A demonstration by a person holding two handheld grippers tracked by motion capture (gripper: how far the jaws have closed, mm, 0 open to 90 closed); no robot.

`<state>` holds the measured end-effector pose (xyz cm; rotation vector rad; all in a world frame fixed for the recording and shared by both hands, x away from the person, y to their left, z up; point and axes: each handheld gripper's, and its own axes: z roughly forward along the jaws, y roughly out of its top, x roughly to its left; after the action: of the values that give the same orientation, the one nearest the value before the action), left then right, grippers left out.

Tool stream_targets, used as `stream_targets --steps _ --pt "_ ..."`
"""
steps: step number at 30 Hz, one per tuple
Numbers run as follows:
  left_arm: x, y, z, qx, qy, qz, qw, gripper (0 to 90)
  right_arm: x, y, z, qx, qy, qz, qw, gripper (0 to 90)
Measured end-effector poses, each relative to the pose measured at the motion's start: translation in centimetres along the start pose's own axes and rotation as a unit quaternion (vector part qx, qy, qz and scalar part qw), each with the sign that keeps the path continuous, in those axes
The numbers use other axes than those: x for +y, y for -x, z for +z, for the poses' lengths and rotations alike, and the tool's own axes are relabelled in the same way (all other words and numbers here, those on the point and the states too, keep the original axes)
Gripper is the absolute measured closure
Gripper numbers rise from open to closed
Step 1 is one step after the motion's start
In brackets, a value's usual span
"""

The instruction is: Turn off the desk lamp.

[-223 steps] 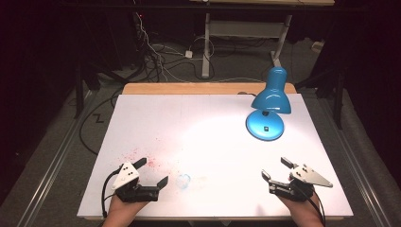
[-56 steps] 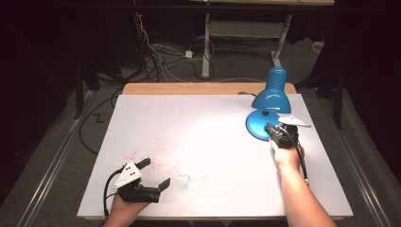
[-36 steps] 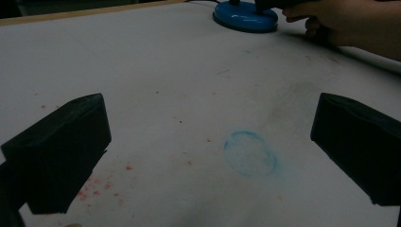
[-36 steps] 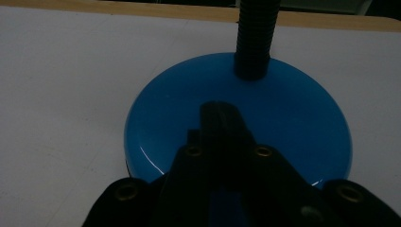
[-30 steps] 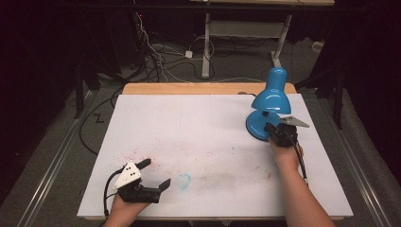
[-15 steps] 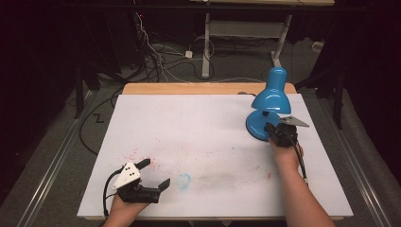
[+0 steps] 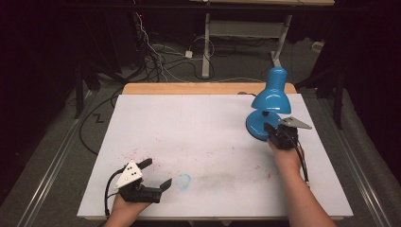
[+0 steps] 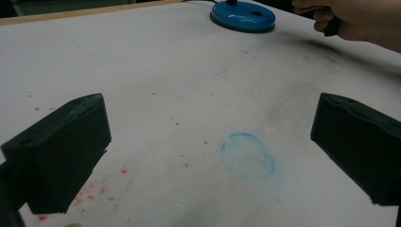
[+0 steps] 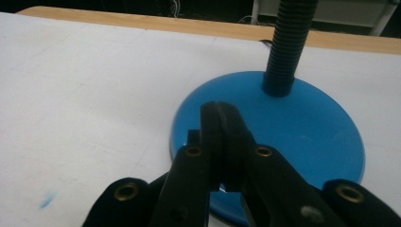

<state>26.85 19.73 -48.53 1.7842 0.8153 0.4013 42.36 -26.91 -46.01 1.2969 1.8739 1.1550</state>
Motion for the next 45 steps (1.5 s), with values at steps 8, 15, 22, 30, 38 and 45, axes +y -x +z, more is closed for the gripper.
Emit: stream_targets --steps 8,15,22,30,38,45 --pt "0.0 0.0 -0.2 0.002 0.003 -0.002 1.0 0.0 0.1 -0.9 -1.9 0.016 0.011 -0.01 0.9998 90.0" --pt "0.0 0.0 -0.2 0.003 0.002 -0.002 1.0 0.0 -0.4 -1.8 -3.5 0.03 0.019 -0.016 0.9992 90.0" --pt "0.0 -0.1 -0.2 0.004 0.001 -0.002 1.0 0.0 -1.6 -2.8 -4.5 0.049 0.018 -0.021 0.9984 90.0" --pt "0.1 -0.1 -0.2 0.004 0.002 0.0 1.0 0.0 -3.5 -4.1 -5.9 0.07 0.014 -0.028 0.997 90.0" --pt "0.0 -0.2 -0.3 0.003 0.001 0.0 1.0 0.0 -5.8 -4.8 -8.5 0.09 0.012 -0.031 0.9954 90.0" --pt "0.1 -0.1 -0.2 0.002 0.001 0.001 1.0 0.0 -7.8 -4.9 -10.3 0.096 0.017 -0.029 0.9948 90.0"
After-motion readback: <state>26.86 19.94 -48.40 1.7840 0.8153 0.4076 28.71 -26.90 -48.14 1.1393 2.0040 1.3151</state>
